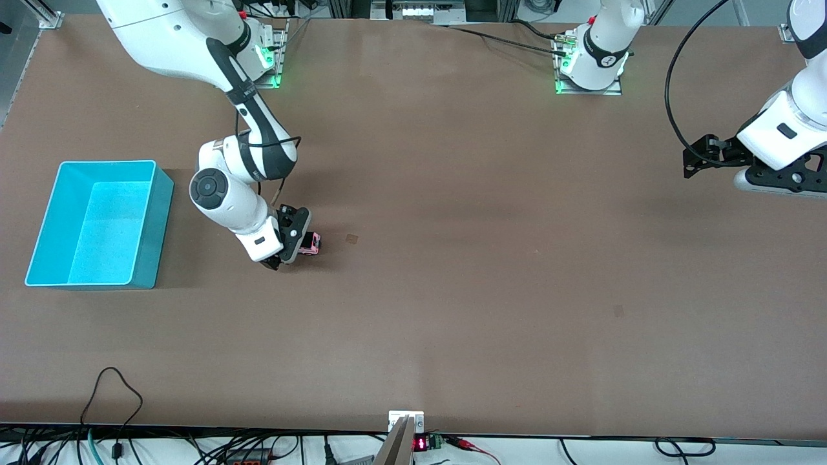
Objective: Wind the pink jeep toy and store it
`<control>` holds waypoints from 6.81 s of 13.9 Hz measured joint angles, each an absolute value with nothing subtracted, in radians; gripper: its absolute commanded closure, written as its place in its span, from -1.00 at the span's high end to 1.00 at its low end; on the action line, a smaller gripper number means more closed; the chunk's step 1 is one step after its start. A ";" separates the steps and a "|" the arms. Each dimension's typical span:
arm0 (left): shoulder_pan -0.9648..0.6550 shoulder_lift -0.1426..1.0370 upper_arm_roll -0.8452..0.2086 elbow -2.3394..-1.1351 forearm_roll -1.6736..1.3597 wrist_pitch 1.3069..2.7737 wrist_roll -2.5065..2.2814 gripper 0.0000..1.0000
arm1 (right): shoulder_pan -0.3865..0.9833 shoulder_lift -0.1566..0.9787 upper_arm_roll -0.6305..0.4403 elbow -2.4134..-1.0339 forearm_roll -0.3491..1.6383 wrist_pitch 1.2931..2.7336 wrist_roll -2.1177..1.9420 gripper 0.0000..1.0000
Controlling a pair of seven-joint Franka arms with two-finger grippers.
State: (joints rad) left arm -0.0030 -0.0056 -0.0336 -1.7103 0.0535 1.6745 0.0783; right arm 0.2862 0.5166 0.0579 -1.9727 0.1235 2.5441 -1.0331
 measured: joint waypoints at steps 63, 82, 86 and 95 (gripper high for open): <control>-0.007 -0.006 -0.035 -1.702 0.053 1.658 0.078 1.00 | -0.235 0.321 -0.169 -2.219 -0.057 2.626 -0.459 1.00; -0.012 -0.006 -0.054 -1.690 0.053 1.635 0.078 1.00 | 0.060 0.080 -0.040 -1.826 -0.052 1.918 -0.075 1.00; -0.012 -0.006 -0.054 -1.689 0.053 1.635 0.078 1.00 | 0.123 0.038 -0.037 -1.753 -0.052 1.781 0.051 1.00; -0.012 -0.006 -0.054 -1.685 0.053 1.635 0.078 1.00 | 0.123 0.001 -0.017 -1.632 -0.035 1.661 0.071 1.00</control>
State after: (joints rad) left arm -0.0119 -0.0057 -0.0545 -1.6853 0.0530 1.6351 0.0783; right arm 0.1231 0.0010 -0.0167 -1.6319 -0.0346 1.6613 0.0712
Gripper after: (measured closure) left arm 0.000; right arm 0.000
